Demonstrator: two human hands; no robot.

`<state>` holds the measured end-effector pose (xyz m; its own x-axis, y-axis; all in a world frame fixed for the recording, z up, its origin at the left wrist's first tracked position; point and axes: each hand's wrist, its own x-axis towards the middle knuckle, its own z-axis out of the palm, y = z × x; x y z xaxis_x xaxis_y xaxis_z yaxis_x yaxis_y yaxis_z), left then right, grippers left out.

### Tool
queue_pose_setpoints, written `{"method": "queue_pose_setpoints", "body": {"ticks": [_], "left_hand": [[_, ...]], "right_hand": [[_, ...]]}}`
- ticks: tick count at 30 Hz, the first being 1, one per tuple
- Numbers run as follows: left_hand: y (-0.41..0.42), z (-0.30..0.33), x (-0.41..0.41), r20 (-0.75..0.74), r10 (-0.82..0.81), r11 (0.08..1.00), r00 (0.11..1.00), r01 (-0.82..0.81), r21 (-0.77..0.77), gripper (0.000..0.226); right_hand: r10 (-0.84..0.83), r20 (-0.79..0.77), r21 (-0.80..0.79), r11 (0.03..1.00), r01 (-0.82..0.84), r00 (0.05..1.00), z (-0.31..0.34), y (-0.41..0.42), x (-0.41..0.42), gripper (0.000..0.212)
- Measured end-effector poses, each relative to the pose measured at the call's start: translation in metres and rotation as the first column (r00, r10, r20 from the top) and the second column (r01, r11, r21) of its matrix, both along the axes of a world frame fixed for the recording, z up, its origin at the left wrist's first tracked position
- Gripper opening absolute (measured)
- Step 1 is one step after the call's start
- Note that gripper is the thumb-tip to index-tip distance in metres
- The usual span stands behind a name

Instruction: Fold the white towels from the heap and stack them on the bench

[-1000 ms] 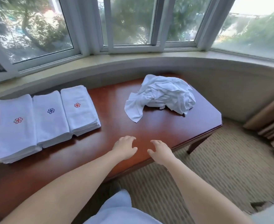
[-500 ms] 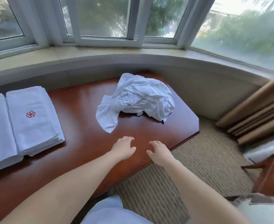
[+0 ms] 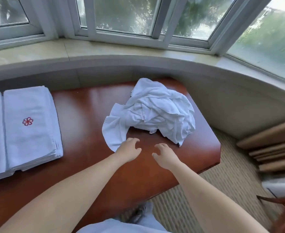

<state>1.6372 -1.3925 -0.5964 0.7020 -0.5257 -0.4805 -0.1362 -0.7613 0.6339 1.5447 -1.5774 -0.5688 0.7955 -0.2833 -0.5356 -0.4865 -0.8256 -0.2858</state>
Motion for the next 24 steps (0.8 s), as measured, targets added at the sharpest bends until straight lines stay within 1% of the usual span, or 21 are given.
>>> {"method": "queue_pose_setpoints", "body": {"ticks": [5,10,12,13,15,17,18,20,22,23,24], "left_hand": [[-0.035,-0.005,0.026,-0.035,0.052,0.999,0.998,-0.051,0.017,0.053],[-0.093,-0.011,0.048,-0.056,0.113,0.993,0.992,-0.111,0.029,0.054],[-0.122,-0.014,0.055,-0.065,0.161,0.987,0.985,-0.159,0.033,0.055],[-0.138,-0.014,0.057,-0.093,0.200,0.980,0.975,-0.198,0.031,0.055],[-0.172,-0.014,0.063,-0.161,0.276,0.961,0.948,-0.277,0.017,0.045],[-0.206,-0.015,0.069,-0.231,0.345,0.935,0.910,-0.355,-0.001,0.032],[-0.223,-0.017,0.072,-0.256,0.381,0.919,0.888,-0.395,-0.004,0.034],[-0.251,-0.018,0.078,-0.295,0.448,0.884,0.844,-0.467,0.008,0.048],[-0.274,-0.019,0.085,-0.325,0.508,0.844,0.797,-0.537,0.003,0.053],[-0.283,-0.019,0.088,-0.340,0.540,0.821,0.770,-0.570,0.013,0.052],[-0.290,-0.018,0.092,-0.351,0.573,0.796,0.741,-0.605,0.023,0.051]], "right_hand": [[0.030,0.009,0.012,0.999,-0.030,1.000,-0.009,-0.043,0.037,0.056],[0.050,0.028,0.015,0.999,-0.050,0.998,-0.023,-0.107,0.078,0.055],[0.078,0.045,-0.007,0.997,-0.078,0.996,-0.028,-0.139,0.095,0.055],[0.097,0.055,-0.032,0.995,-0.096,0.994,-0.031,-0.156,0.103,0.056],[0.161,0.090,-0.112,0.982,-0.151,0.983,-0.035,-0.191,0.121,0.055],[0.221,0.076,-0.161,0.965,-0.207,0.972,-0.039,-0.221,0.136,0.052],[0.236,0.050,-0.157,0.962,-0.226,0.970,-0.042,-0.233,0.142,0.052],[0.246,0.016,-0.104,0.964,-0.243,0.969,-0.048,-0.252,0.150,0.052],[0.239,0.095,-0.060,0.970,-0.234,0.966,-0.054,-0.264,0.157,0.040],[0.219,0.145,-0.044,0.976,-0.215,0.965,-0.055,-0.267,0.160,0.032],[0.182,0.176,-0.019,0.983,-0.182,0.967,-0.056,-0.269,0.163,0.029]]}}
